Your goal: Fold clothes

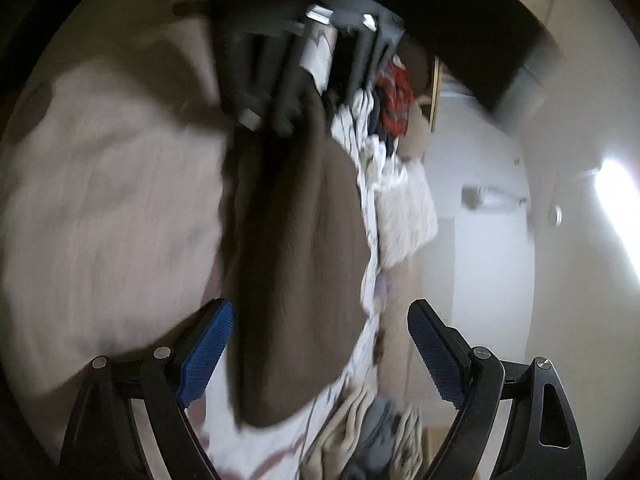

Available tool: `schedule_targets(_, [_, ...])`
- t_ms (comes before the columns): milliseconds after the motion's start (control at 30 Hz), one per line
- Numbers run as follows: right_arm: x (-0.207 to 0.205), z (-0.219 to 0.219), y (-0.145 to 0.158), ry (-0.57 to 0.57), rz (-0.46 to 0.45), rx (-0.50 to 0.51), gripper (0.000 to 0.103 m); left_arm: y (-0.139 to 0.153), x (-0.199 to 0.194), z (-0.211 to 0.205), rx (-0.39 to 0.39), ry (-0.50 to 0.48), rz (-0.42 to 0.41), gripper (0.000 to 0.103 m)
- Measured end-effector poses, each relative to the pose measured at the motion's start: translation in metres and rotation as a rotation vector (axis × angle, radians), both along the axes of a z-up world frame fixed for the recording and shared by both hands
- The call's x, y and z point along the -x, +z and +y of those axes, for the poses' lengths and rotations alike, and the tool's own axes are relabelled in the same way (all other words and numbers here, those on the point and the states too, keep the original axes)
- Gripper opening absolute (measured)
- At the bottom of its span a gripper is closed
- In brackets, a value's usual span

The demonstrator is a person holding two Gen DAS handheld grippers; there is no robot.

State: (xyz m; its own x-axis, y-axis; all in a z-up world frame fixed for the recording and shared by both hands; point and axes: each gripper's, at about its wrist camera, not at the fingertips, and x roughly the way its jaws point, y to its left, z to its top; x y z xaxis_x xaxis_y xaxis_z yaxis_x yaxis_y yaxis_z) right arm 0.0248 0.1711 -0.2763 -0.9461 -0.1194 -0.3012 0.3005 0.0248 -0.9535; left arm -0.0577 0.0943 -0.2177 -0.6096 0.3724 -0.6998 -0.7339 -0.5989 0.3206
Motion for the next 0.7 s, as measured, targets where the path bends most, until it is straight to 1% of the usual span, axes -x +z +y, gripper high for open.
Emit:
schedule_targets(67, [0.006, -0.008, -0.002, 0.026, 0.017, -0.01, 0.089, 0.007, 0.016, -0.009, -0.107, 0.013, -0.153, 0.022])
schedule_targets(133, [0.014, -0.015, -0.004, 0.045, 0.034, -0.018, 0.089, 0.011, 0.032, -0.014, -0.17, 0.024, -0.249, 0.021])
schedule_targets(200, [0.026, -0.02, -0.006, 0.05, 0.057, -0.02, 0.089, 0.013, 0.041, -0.019, -0.226, 0.036, -0.323, 0.021])
schedule_targets(300, [0.046, -0.026, -0.013, 0.027, 0.106, -0.012, 0.087, 0.016, 0.05, -0.025, -0.297, 0.046, -0.402, 0.021])
schedule_targets(333, [0.052, -0.026, -0.014, 0.018, 0.11, -0.007, 0.085, 0.017, 0.05, -0.026, -0.313, 0.049, -0.419, 0.021])
schedule_targets(400, [0.06, -0.024, -0.019, 0.003, 0.131, -0.006, 0.068, 0.018, 0.05, -0.028, -0.338, 0.056, -0.444, 0.021])
schedule_targets(433, [0.063, -0.02, -0.021, -0.001, 0.148, -0.012, 0.064, 0.019, 0.05, -0.028, -0.34, 0.053, -0.444, 0.021])
schedule_targets(500, [0.066, -0.008, -0.028, -0.002, 0.185, -0.043, 0.051, 0.021, 0.047, -0.025, -0.324, 0.044, -0.42, 0.021])
schedule_targets(567, [0.07, 0.005, -0.031, -0.01, 0.186, -0.059, 0.044, 0.023, 0.039, -0.019, -0.259, 0.026, -0.348, 0.021])
schedule_targets(633, [0.072, 0.015, -0.033, -0.014, 0.188, -0.081, 0.042, 0.023, 0.023, -0.007, -0.144, -0.001, -0.22, 0.022])
schedule_targets(700, [0.075, 0.021, -0.034, -0.01, 0.192, -0.102, 0.042, 0.016, -0.004, 0.012, 0.033, -0.046, -0.017, 0.025])
